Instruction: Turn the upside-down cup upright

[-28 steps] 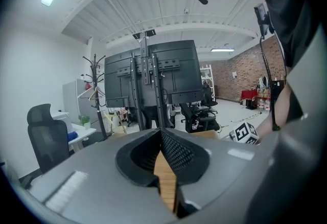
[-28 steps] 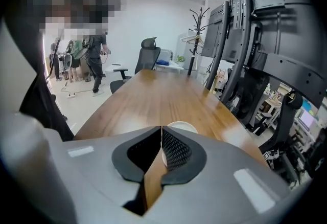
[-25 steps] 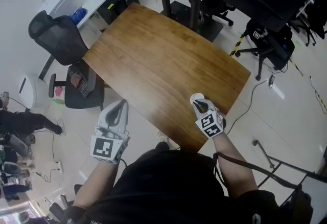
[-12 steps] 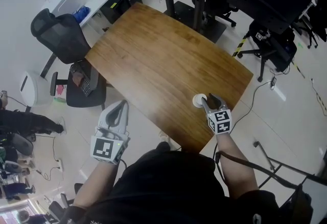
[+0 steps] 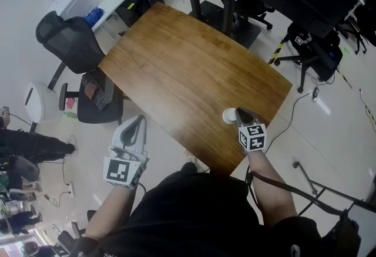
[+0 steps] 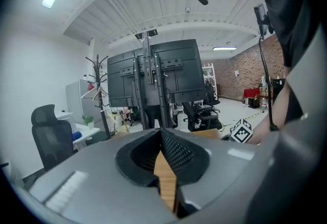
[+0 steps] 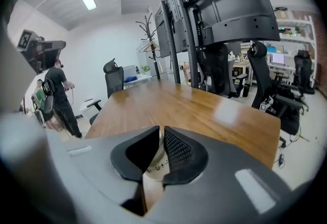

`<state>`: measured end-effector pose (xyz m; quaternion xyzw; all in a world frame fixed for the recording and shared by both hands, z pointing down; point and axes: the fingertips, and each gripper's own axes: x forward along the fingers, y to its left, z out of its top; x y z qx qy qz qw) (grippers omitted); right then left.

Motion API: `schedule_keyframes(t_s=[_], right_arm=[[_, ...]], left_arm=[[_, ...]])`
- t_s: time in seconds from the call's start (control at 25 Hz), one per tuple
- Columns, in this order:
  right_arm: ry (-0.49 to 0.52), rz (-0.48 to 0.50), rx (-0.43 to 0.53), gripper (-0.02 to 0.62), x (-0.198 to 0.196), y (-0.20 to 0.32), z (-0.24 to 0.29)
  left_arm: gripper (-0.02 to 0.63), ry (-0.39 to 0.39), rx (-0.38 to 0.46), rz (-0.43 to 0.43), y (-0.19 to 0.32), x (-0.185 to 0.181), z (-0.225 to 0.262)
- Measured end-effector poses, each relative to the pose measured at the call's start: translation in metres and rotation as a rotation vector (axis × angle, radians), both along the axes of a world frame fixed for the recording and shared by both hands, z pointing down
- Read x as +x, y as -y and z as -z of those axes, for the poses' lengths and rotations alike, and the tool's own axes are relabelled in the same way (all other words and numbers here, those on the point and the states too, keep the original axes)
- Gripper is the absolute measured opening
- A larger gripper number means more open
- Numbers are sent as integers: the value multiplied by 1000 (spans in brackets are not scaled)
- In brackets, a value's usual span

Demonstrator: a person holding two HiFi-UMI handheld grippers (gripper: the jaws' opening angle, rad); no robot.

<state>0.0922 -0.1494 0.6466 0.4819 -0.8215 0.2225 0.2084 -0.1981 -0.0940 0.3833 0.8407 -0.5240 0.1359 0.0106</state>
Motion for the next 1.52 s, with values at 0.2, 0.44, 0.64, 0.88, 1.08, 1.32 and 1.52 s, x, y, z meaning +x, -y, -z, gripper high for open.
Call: schedule_keyframes(t_s=[0.2,0.44,0.64,0.88,1.08,1.32,1.52], right_arm=[[-184,31,111,21,5,2,16],[-585,159,239,21,-6,-3,20],[-494,249,246,28,-47,-17,14],[-183,135,79,15,-71,-20,-12],[-149,128,-11,3,-75,-26,-34],[-67,123,60,34,-73,-18,-11],[-178,-49,51,112,-6,-10,-4]], left_arm=[[-2,2,1,-6,1,2,-2],[-2,3,-6,-14,0,3,-5],[-2,12,-3,-2,-1,-2,-4],[-2,9,-9,4,-1,-2,-4],[-2,13,-2,11,-2,-8,-3],[-2,1,2,9,0,-9,-1],[-2,-11,17,10,3,-6,4]])
